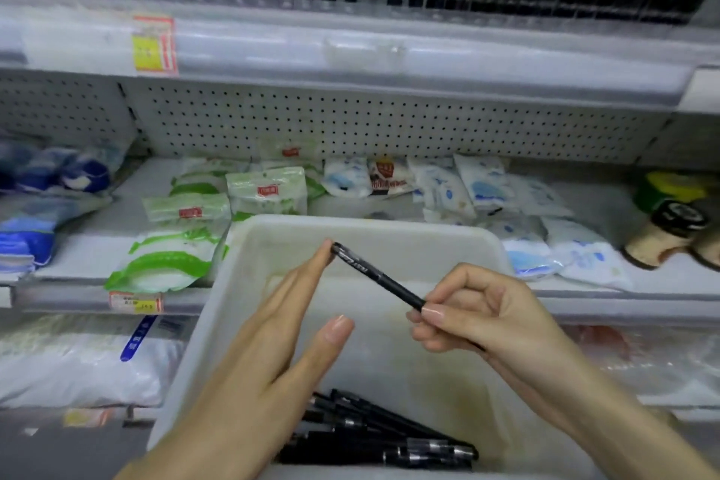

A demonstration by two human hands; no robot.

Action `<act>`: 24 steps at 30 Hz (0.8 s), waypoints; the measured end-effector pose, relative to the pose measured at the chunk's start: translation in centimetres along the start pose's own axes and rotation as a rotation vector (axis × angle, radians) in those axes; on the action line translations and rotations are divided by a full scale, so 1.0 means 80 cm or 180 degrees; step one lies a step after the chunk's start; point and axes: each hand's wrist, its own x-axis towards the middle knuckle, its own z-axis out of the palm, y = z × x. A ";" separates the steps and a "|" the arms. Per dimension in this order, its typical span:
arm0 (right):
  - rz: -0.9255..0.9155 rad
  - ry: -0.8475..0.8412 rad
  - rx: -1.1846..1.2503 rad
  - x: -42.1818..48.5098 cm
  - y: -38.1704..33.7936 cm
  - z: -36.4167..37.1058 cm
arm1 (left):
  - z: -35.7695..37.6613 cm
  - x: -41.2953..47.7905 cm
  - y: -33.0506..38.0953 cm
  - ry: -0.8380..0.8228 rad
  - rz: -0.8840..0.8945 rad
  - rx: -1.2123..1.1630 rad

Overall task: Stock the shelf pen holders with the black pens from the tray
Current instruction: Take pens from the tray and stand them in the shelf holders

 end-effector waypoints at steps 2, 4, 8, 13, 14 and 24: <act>-0.0085 -0.0048 -0.0218 0.004 -0.010 0.000 | -0.002 0.013 0.011 -0.0014 0.0207 0.0058; -0.0203 -0.0108 -0.0331 0.008 -0.025 0.002 | -0.004 0.028 0.024 -0.0016 0.0480 0.0192; -0.0592 -0.0220 -0.0313 0.015 -0.061 0.005 | -0.010 0.058 0.057 0.0039 0.0944 0.0463; -0.1015 -0.0083 -0.0538 0.016 -0.117 -0.008 | -0.028 0.094 0.107 -0.0006 0.1120 0.0760; -0.1163 -0.0014 -0.0741 0.015 -0.132 -0.013 | -0.032 0.103 0.120 0.0009 0.1260 0.0875; -0.3237 0.1374 -0.1686 0.015 -0.328 -0.076 | -0.052 0.219 0.187 0.0767 0.2281 0.2160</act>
